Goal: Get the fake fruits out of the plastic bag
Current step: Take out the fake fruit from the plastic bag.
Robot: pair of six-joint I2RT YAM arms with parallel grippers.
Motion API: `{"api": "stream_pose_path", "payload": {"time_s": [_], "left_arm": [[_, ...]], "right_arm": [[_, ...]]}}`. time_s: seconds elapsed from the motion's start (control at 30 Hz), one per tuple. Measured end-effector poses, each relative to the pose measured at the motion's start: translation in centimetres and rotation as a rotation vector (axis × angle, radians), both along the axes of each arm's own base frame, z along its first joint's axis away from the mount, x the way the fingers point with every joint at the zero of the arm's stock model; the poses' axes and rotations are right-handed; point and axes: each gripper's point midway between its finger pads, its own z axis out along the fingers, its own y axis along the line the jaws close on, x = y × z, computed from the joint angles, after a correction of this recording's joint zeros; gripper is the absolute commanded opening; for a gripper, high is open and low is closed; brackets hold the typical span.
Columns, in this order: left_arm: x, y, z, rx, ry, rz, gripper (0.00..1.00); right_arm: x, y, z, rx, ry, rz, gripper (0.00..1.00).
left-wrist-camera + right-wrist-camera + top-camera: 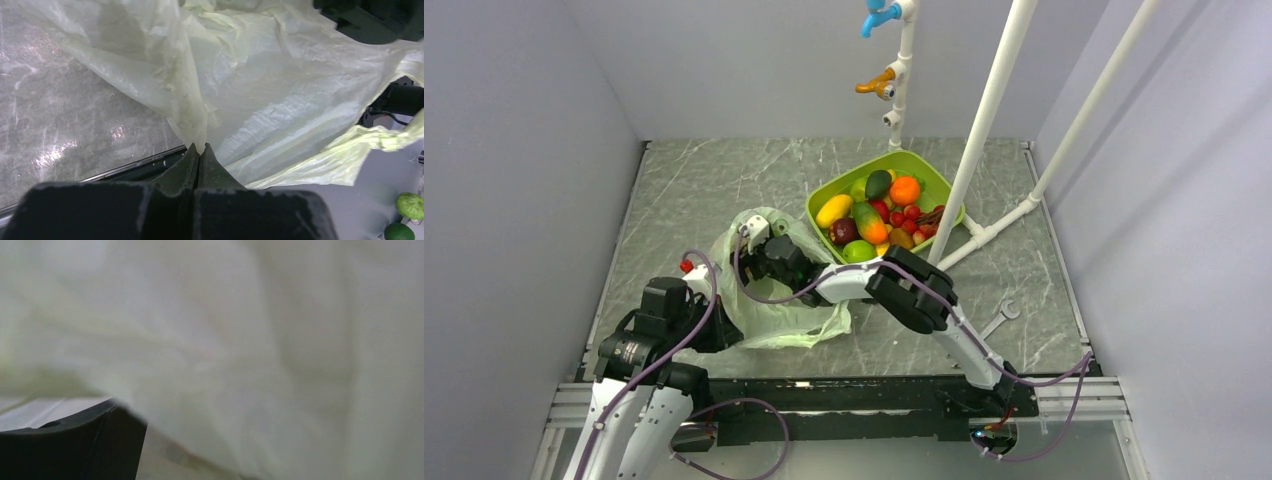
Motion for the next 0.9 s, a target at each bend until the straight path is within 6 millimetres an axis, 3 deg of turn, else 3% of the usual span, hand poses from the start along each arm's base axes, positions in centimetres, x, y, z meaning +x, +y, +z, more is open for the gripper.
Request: {"api": "stream_pose_path", "payload": {"time_s": [0.23,0.43,0.53,0.77,0.9], "left_arm": [[0.0,0.0,0.0,0.0,0.0,0.003,0.0],[0.1,0.1,0.0,0.0,0.001,0.006,0.0],[0.1,0.1,0.0,0.0,0.001,0.007,0.0],[0.1,0.1,0.0,0.0,0.001,0.008,0.0],[0.1,0.1,0.0,0.0,0.001,0.008,0.0]], "right_arm": [[-2.0,-3.3,3.7,0.017,0.02,-0.004,0.0],[-4.1,-5.9,7.5,0.087,0.06,0.002,0.0],[-5.6,-6.6,7.5,0.103,0.103,0.046,0.0],[-9.6,-9.4,5.2,0.051,0.211,0.132,0.0],[-11.7,-11.1,7.3,0.064,0.219,0.194,0.0]]}}
